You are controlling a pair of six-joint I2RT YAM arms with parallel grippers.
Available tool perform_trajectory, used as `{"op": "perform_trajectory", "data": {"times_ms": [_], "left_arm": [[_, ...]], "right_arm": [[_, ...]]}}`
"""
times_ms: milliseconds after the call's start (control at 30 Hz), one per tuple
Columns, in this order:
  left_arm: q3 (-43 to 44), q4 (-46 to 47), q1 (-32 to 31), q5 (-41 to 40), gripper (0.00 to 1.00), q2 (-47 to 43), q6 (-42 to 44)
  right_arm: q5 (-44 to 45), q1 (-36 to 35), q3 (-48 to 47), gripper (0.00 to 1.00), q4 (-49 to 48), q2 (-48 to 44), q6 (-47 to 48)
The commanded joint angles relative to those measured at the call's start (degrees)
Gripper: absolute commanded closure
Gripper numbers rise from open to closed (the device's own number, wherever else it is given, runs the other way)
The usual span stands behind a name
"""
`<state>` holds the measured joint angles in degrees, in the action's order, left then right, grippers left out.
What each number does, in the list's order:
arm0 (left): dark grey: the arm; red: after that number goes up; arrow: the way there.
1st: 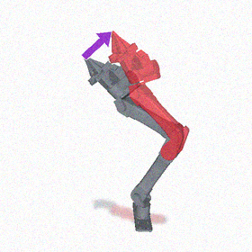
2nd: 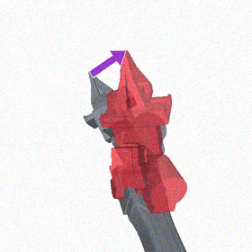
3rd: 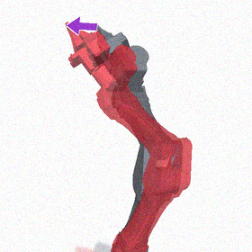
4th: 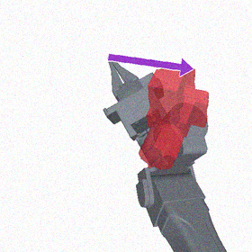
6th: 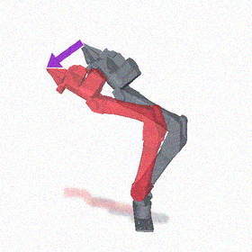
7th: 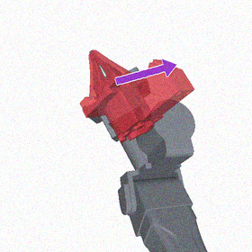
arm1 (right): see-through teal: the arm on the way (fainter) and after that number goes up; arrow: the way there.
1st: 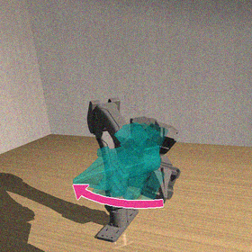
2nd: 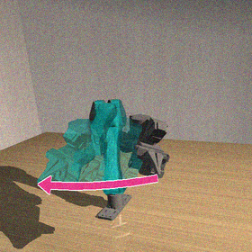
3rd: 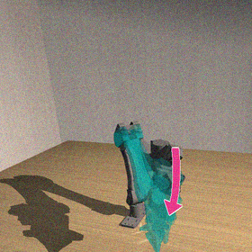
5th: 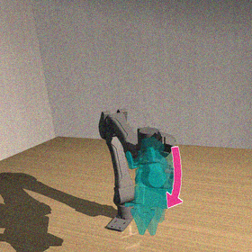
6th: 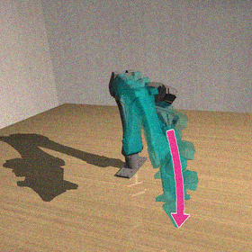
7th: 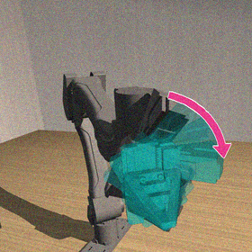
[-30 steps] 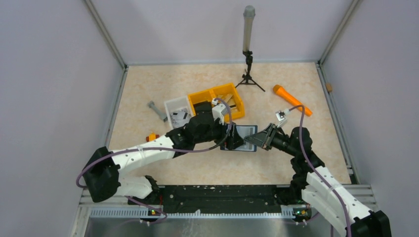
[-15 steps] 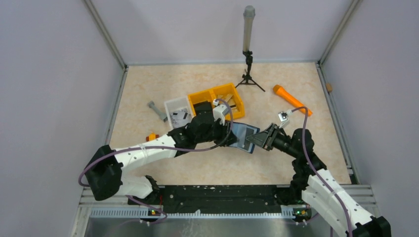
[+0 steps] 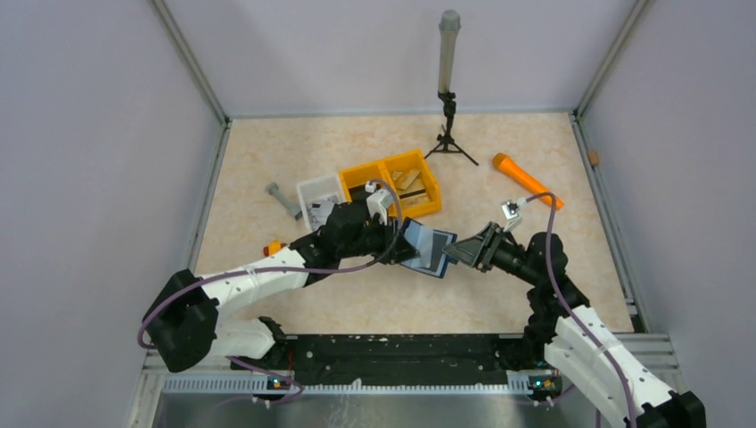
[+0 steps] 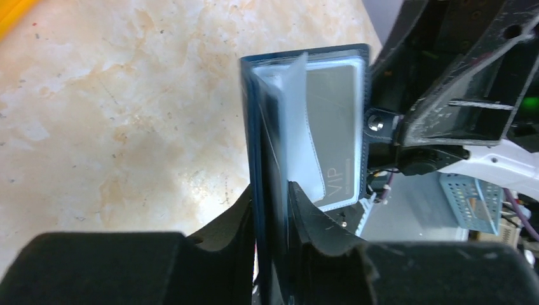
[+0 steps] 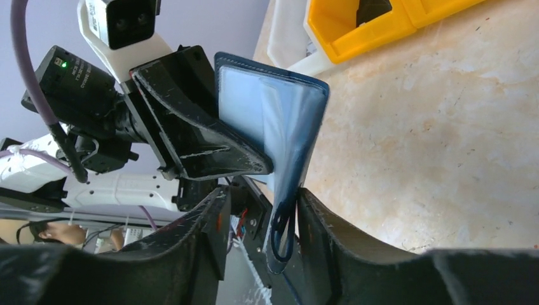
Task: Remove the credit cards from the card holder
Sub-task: Remove the credit card from the card holder.
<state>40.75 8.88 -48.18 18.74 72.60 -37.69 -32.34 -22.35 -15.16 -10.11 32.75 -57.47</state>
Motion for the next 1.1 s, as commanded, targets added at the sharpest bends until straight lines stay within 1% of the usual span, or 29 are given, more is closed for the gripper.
{"op": "perform_trajectory", "data": {"times_ms": [0, 33, 67, 167, 233, 267, 300, 367, 467, 533, 600, 700, 767, 800, 900, 1000, 1067], "left_arm": [[-0.7, 8.9, 0.6, 5.8, 0.75, -2.7, -3.2], [-0.7, 9.2, 0.6, 6.2, 0.75, -2.8, -3.5], [-0.9, 9.9, 0.8, 6.6, 0.75, -2.9, -4.0], [-3.3, 15.3, 1.7, 7.6, 0.75, -3.7, -7.4], [-5.9, 22.1, 2.1, 7.5, 0.75, -4.3, -9.7], [-6.7, 23.7, 2.2, 7.5, 0.75, -4.4, -10.4], [-6.9, 24.4, 2.2, 7.6, 0.76, -4.4, -10.8], [-6.4, 24.1, 2.3, 8.3, 0.77, -3.8, -10.7], [-6.5, 24.4, 2.4, 8.6, 0.78, -3.5, -10.8], [-6.9, 24.5, 2.4, 8.4, 0.77, -3.8, -10.8], [-6.8, 23.7, 2.6, 8.3, 0.7, -4.2, -10.0], [-5.6, 18.0, 2.7, 6.8, 0.4, -5.7, -6.2], [-4.1, 13.7, 2.6, 6.5, 0.23, -6.1, -3.5], [-3.4, 12.1, 2.4, 6.8, 0.18, -5.7, -2.5], [-1.0, 10.4, 1.2, 7.0, 0.08, -3.5, 0.2], [1.3, 10.7, 0.0, 7.9, 0.04, -0.4, 2.2], [3.0, 11.8, -0.1, 9.5, 0.03, 2.3, 3.1]], "right_arm": [[-1.0, -0.6, -2.5, 0.5, -3.4, 0.7, 0.6], [-1.2, -0.6, -2.3, 0.47, -3.6, 0.8, 0.5], [-1.3, -0.6, -2.1, 0.46, -3.7, 1.0, 0.5], [-1.8, -0.7, -1.0, 0.45, -5.1, 1.3, -0.3], [-2.1, -0.6, -0.3, 0.49, -6.3, 1.5, -1.1], [-2.3, -0.6, 0.3, 0.52, -7.0, 1.5, -1.5], [-2.3, -0.6, 0.4, 0.6, -7.3, 1.4, -1.8], [-2.2, -0.6, 0.4, 0.71, -7.3, 1.3, -2.0], [-1.8, -0.6, 0.0, 0.91, -6.3, 0.8, -1.8], [-1.0, -0.6, -0.6, 0.97, -4.6, 0.2, -1.0], [0.1, -0.6, -1.5, 1.0, -1.7, -0.4, 0.3], [2.0, -0.6, -3.4, 1.0, 4.0, -0.6, 3.4], [3.3, -0.6, -4.7, 1.0, 7.3, -0.2, 5.6], [3.6, -0.6, -5.2, 1.0, 8.0, 0.2, 6.6], [4.2, -0.6, -6.3, 1.0, 9.3, 1.4, 8.0], [5.2, -0.6, -8.0, 1.0, 9.9, 1.8, 8.9], [5.6, -0.6, -9.9, 1.0, 13.2, 1.6, 10.3]]}}
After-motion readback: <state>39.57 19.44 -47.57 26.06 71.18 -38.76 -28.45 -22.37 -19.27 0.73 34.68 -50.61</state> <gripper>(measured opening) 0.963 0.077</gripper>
